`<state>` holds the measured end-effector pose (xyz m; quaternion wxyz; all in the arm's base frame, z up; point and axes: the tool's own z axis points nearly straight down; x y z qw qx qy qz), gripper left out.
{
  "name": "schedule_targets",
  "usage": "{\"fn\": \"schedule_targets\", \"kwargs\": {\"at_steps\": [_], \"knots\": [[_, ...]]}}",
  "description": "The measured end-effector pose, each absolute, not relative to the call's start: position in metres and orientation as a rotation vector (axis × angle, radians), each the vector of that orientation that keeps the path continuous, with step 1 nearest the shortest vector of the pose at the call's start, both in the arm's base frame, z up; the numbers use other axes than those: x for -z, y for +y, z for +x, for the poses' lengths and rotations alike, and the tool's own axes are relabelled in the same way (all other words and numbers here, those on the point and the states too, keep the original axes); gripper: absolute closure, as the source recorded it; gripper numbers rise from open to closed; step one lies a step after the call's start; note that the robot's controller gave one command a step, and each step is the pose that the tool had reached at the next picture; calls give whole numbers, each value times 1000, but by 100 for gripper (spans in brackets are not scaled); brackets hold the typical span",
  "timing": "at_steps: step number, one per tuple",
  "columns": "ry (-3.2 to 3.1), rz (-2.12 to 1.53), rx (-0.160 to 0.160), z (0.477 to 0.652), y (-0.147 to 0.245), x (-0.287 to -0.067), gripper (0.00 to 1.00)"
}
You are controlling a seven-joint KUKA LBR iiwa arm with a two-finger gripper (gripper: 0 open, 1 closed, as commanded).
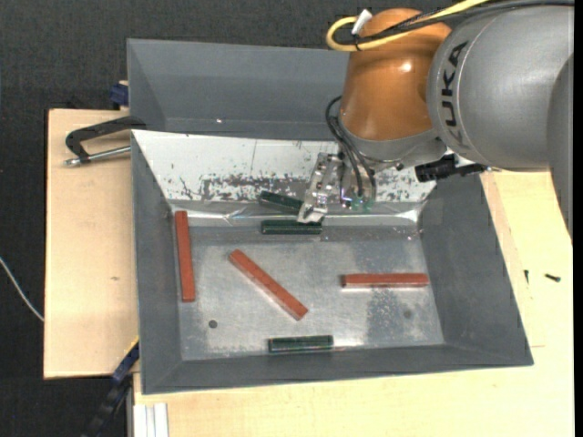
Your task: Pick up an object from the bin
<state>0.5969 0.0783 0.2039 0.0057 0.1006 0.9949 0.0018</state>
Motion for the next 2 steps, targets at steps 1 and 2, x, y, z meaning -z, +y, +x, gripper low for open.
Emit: {"fn": "schedule_targets", "kwargs": {"at_steps": [1,2], "knots": [[3117,316,-5,597,78,-199,100],[3131,180,-2,591,81,-226,100]]}}
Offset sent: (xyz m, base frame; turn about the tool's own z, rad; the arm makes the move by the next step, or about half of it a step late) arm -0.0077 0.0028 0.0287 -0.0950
